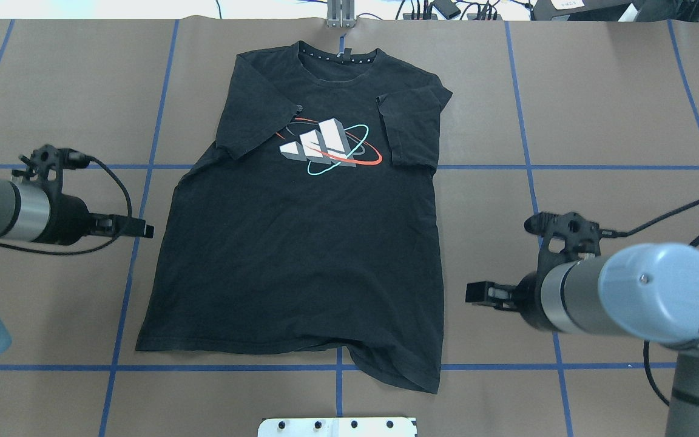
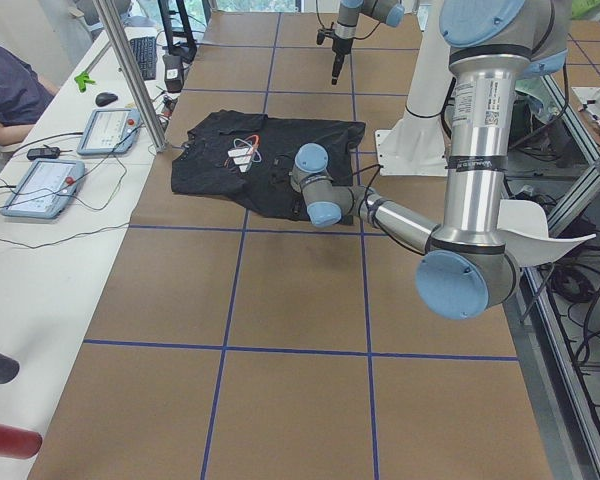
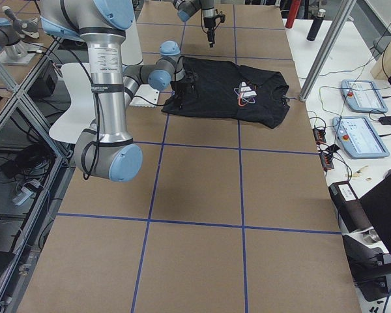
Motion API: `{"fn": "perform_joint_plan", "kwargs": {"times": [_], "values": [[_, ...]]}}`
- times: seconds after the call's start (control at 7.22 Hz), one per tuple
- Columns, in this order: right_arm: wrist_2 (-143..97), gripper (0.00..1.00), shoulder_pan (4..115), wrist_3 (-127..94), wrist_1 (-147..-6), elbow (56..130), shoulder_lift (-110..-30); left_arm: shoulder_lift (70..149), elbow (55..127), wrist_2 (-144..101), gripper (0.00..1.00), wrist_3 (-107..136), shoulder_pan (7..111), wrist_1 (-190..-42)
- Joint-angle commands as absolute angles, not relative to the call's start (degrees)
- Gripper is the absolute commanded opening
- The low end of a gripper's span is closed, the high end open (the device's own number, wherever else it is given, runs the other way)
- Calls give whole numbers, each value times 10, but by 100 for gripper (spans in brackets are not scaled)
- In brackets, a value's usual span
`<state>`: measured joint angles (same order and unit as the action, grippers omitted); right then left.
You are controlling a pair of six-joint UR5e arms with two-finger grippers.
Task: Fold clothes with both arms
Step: 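Lower both grippers to the shirt's hem corners nearest the robot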
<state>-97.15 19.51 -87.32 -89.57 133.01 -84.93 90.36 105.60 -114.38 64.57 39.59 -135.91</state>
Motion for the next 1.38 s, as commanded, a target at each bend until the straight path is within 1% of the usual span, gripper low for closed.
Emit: {"fn": "perform_joint_plan", "kwargs": {"times": [0.0,0.14,0.42,0.55,0.69,0.83,1.25], "values": [[-928,100,131,-914,-896,1337,-855,867,1070,-1099,100,704,318,-1392],[-922,100,123,-922,-896,1338,-856,847,1086,-1074,100,722,279,-1393],[-919,100,123,-922,-896,1339,-855,835,1096,-1074,100,739,249,-1396],[-919,100,123,-922,-896,1339,-855,835,1097,-1072,94,764,230,-1401],[-919,100,123,-922,-896,1340,-855,833,1096,-1073,74,766,221,-1410],[-919,100,123,-922,-896,1340,-854,832,1095,-1073,64,766,219,-1410],[-919,100,123,-922,-896,1340,-854,814,1092,-1073,61,761,220,-1410]]}}
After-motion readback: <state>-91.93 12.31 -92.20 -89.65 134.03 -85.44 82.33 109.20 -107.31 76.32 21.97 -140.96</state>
